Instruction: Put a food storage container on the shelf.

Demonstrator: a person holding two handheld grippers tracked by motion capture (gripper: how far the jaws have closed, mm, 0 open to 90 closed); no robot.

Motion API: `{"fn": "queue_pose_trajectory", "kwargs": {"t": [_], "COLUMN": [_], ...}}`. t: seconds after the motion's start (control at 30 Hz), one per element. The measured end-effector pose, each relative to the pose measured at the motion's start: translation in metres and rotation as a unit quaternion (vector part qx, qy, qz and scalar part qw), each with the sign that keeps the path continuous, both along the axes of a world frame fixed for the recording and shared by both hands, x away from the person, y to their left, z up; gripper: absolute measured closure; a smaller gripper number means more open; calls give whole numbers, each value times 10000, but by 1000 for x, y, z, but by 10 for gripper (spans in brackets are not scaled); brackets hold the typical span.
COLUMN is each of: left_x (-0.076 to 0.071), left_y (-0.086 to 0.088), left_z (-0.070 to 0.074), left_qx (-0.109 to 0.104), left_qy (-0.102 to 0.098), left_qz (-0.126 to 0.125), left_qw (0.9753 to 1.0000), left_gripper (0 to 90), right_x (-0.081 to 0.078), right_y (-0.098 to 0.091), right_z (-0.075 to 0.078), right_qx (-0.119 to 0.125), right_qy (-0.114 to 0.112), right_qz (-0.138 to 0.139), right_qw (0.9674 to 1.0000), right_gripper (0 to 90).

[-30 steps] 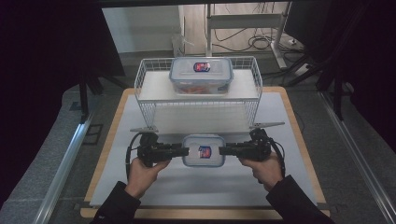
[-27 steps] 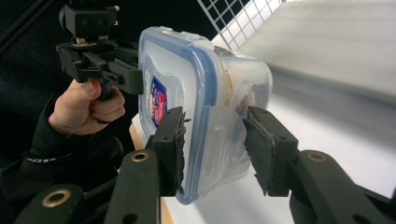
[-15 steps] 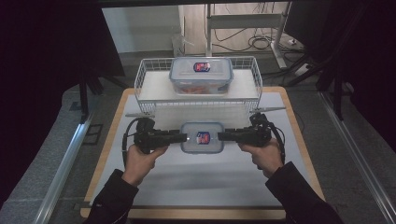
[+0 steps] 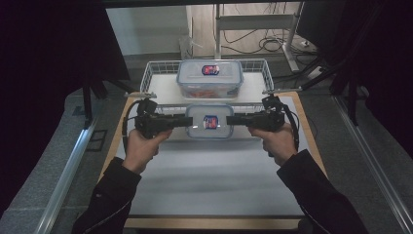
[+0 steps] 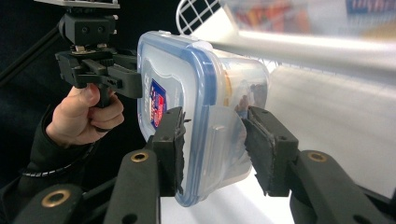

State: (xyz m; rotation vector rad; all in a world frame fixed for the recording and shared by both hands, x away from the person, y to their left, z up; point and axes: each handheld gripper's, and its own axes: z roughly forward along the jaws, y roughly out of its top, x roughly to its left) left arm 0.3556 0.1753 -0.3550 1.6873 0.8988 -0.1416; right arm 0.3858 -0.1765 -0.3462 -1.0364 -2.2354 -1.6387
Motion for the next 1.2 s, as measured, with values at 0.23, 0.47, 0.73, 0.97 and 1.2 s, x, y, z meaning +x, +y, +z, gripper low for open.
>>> {"fn": "queue_pose_trajectory", "kwargs": {"t": [0.23,0.47,0.73,0.97,1.2], "left_x": [15,31,56,73,84], "left_y": [5,7,4,5,6], "left_z": [25,50,68,76,81], "left_qx": [-57,-79,-218,-372,-399], "left_qy": [-59,-119,-25,-52,-83], "left_qz": [24,88,129,189,248], "left_qw": [10000,9999,9997,9991,9989], "left_gripper": [572,573,575,576,576], "right_x": [13,29,50,65,79], "right_y": [4,6,4,4,6], "right_z": [20,42,64,78,87], "right_qx": [128,188,210,202,287], "right_qy": [-23,-98,-168,-180,-187], "right_qz": [-39,-45,-154,-287,-359], "right_qw": [9999,9998,9995,9992,9988], "right_gripper": [580,580,578,578,578]}}
